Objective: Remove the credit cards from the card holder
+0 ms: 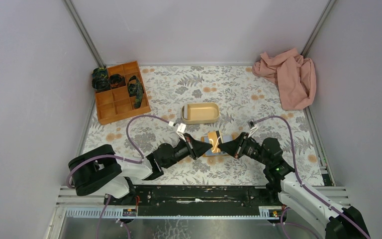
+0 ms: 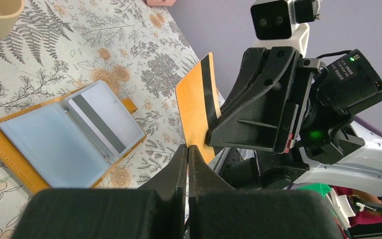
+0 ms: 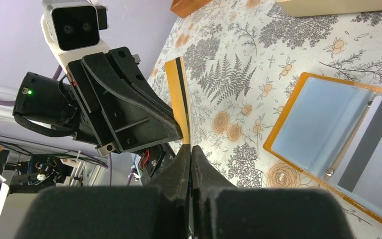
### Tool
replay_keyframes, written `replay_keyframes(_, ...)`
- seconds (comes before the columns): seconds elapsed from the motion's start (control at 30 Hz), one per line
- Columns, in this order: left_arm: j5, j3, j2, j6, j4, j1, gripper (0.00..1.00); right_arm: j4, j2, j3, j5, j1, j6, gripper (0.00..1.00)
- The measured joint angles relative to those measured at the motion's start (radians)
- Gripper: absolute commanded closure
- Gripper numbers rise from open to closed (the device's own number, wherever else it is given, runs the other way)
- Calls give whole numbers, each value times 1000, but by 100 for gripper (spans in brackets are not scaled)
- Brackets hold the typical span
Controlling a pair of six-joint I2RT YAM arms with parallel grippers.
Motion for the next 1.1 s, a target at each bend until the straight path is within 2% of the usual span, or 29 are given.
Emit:
replay_keyframes(0.07, -1, 0, -13, 2, -8, 0, 100, 16, 6, 0, -5, 0, 4, 99)
replay_keyframes(0.2, -3, 0, -33, 3, -19, 0, 100, 42, 20, 0, -7, 0, 12, 65)
replay_keyframes(0.27, 0, 7, -46, 3, -36, 0, 100, 33, 26, 0, -3, 0, 11, 57)
replay_keyframes(0.4, -21, 78, -91, 11, -187, -3, 100, -20, 0, 0, 20, 0, 2, 55)
replay_keyframes(0.57, -82, 280, -151, 48, -576, 21, 100, -181, -121, 3, 144, 1, -55, 55)
replay_keyframes(0.67, -87, 402, -169, 71, -779, 85, 100, -270, -180, 5, 224, 1, -94, 55)
replay_keyframes(0.8, -60, 566, -151, 116, -1054, 244, 100, -377, -215, 17, 320, 1, -158, 56)
replay_keyframes(0.97, -37, 797, -43, 203, -1342, 414, 100, -494, -216, 50, 449, 1, -240, 56)
replay_keyframes(1.1, -34, 956, 83, 267, -1496, 456, 100, -518, -209, 50, 483, 1, -266, 56)
